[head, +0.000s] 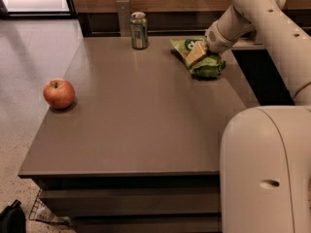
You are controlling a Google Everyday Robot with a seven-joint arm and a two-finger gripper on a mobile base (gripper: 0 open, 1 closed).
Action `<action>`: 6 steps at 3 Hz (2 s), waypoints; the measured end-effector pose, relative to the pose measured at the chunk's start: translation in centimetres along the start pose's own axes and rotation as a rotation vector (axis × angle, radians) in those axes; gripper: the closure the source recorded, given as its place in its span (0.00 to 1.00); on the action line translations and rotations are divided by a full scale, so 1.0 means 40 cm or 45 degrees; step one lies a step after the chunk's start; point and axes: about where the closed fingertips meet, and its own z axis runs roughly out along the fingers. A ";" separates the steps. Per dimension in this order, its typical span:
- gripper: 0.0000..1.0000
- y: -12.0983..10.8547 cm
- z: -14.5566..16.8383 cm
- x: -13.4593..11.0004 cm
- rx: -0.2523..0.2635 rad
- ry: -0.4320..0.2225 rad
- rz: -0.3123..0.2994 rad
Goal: Move green rice chip bag near apple
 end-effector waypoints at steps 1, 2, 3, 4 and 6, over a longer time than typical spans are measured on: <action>0.81 0.004 -0.014 -0.008 0.000 0.000 0.000; 1.00 0.005 -0.019 -0.011 0.000 0.000 0.000; 1.00 0.010 -0.031 -0.012 0.006 0.002 -0.008; 1.00 0.023 -0.066 -0.016 0.024 0.007 -0.032; 1.00 0.206 -0.271 0.010 0.099 -0.075 -0.258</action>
Offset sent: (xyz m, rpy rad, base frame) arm -0.0001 0.0000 0.0057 -0.0001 -0.0001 0.0000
